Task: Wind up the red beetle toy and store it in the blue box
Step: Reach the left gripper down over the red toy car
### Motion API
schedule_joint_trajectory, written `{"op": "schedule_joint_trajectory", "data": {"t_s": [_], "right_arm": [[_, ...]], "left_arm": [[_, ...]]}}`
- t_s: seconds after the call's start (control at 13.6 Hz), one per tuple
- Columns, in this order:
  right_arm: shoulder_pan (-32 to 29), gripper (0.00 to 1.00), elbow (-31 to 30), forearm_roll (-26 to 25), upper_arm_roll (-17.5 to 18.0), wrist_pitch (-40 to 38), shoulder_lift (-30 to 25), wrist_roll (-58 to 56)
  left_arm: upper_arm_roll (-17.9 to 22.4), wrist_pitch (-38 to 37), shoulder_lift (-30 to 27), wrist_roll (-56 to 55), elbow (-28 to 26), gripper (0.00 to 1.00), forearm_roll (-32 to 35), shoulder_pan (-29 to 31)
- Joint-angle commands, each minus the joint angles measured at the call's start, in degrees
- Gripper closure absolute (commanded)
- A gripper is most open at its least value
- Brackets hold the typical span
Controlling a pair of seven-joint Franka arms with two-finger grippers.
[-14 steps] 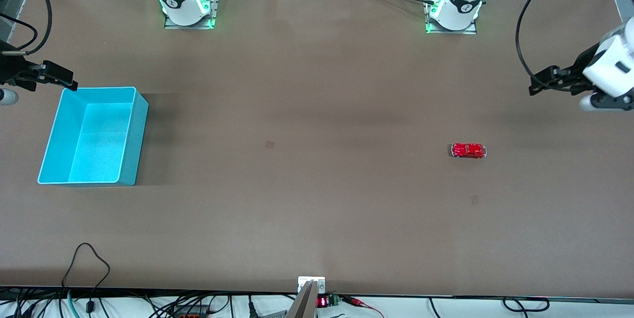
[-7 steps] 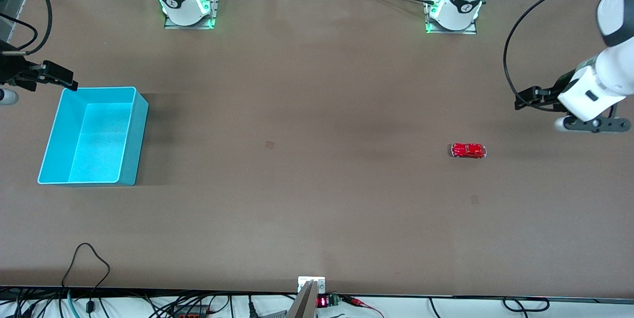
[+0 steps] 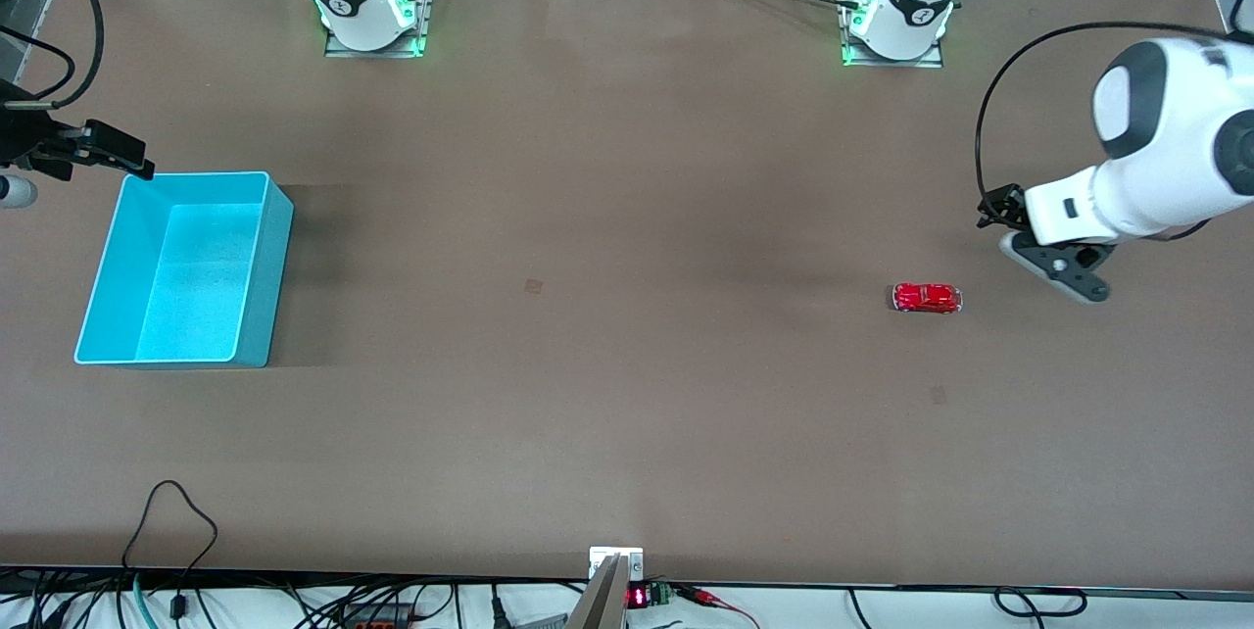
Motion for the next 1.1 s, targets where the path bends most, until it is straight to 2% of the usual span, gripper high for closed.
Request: {"op": "schedule_joint_trajectory", "data": {"t_s": [0.0,0.15,0.37,0.51,0.73,1.03], "right_arm": [[-0.7,0.00,-0.5,0.0,0.7,0.0,-0.5,-0.1],[-0.7,0.00,-0.5,0.0,0.7,-0.1,-0.5,-0.1],[-0.7,0.00,-0.5,0.0,0.7,-0.1,-0.4,-0.1],[-0.7,0.00,-0.5,0.0,0.7,-0.1,-0.4,-0.1],[-0.6,0.00,-0.5,0.0,0.7,-0.1,-0.4,-0.1],[-0.4,0.00,-0.4,0.0,0.9,-0.1,-0.4,-0.1]], "left_arm": [[-0.5,4.2,1.9,11.4,-1.7,0.00,1.3,0.6],[-0.7,7.4,3.8,20.0,-2.2,0.00,4.7,0.4],[-1.0,12.6,6.7,31.3,-2.8,0.00,4.8,0.4],[-1.1,18.7,8.2,38.0,-5.5,0.00,4.8,0.4],[-1.1,25.9,8.8,40.4,-9.8,0.00,4.8,0.4],[-1.1,32.5,10.8,40.6,-11.5,0.00,4.8,0.4]]}}
